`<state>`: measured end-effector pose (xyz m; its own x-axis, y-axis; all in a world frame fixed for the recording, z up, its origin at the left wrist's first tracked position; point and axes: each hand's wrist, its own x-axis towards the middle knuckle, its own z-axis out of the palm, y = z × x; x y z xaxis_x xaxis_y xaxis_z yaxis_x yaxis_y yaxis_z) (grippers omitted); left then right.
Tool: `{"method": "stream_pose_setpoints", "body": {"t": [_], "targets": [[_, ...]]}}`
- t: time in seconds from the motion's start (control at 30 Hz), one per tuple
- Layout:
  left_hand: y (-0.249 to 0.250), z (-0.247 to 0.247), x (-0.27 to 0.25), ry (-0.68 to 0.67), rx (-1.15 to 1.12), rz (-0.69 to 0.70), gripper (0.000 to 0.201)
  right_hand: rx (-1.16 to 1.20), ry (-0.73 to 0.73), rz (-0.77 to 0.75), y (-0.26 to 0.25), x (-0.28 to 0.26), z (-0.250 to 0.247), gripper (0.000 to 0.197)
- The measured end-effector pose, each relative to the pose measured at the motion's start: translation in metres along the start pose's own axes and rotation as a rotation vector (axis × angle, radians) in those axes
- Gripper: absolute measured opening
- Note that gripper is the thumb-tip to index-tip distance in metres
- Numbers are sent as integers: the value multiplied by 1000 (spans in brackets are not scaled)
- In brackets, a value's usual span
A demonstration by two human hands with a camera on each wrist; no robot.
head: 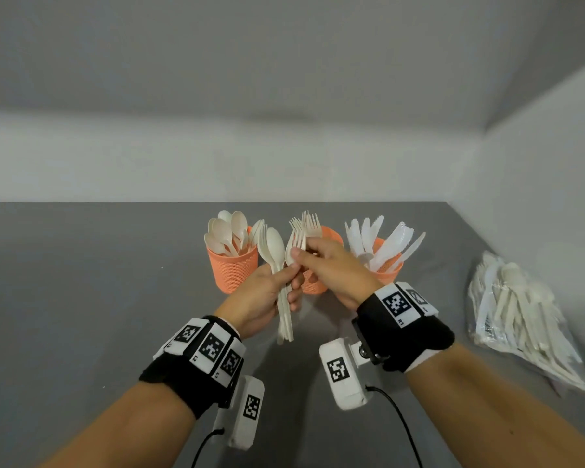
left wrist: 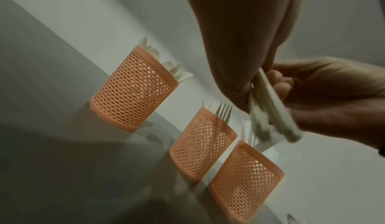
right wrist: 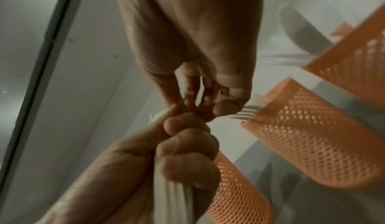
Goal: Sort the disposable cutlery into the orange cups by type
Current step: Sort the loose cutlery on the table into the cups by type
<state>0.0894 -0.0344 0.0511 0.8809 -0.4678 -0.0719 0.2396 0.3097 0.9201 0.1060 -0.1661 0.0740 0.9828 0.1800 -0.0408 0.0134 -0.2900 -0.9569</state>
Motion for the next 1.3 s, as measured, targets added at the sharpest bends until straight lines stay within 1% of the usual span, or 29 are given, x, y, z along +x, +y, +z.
{"method": "stream_pose_setpoints", "body": {"t": [0.1,0.17,0.23,0.3,0.33,0.4,0.47,0.5,0.57,0.6,0.67,0.73,0.77,0.83,0.87,0.93,0.97,1.03,1.1,1.17,1.23,1.27,1.3], "targets": [[0,-5,-5,1,15,-47,18,260,144,-31,-10,0,1,19],[0,-9,-9,-1,48,-79,18,474,226,-113,-24,0,0,19],[1,-12,-12,-9,93,-107,19,570,281,-219,-36,0,-2,18],[0,-13,-14,20,161,-122,20,514,301,-292,-41,-1,2,15],[-1,-13,-14,56,196,-121,21,429,297,-298,-42,-2,8,13],[-3,-13,-14,134,263,-100,20,153,300,-271,-41,-5,22,15],[-3,-11,-14,176,372,-65,14,-124,281,-244,-33,-6,35,21],[-3,-10,-15,179,421,-46,10,-224,269,-230,-30,-6,40,22],[-3,-9,-16,170,461,-14,19,-312,269,-216,-23,-5,46,27],[-3,-9,-17,166,452,-3,21,-305,272,-211,-20,-4,47,27],[-2,-13,-19,172,427,4,18,-186,287,-178,-23,0,46,13],[-3,-20,-21,199,396,-20,9,44,314,-126,-31,7,38,15],[-2,-25,-21,222,370,-35,11,192,330,-126,-37,11,31,16],[0,-33,-20,290,287,-57,19,413,400,-208,-49,19,12,9],[3,-37,-20,327,245,-49,21,455,452,-264,-53,24,2,12],[7,-44,-22,372,206,4,26,424,541,-360,-56,33,-13,25],[8,-47,-23,375,198,38,28,356,578,-371,-52,40,-17,30],[9,-52,-25,372,204,111,29,188,626,-344,-40,51,-17,36],[11,-57,-25,395,206,160,26,59,616,-312,-21,60,-14,36],[16,-59,-25,417,201,193,24,-27,564,-254,-3,66,-11,41],[24,-61,-23,449,204,236,29,-85,503,-177,9,67,-11,51],[29,-61,-22,464,200,261,32,-117,485,-158,11,67,-11,55],[35,-62,-20,474,188,285,33,-156,490,-171,10,65,-12,57]]}}
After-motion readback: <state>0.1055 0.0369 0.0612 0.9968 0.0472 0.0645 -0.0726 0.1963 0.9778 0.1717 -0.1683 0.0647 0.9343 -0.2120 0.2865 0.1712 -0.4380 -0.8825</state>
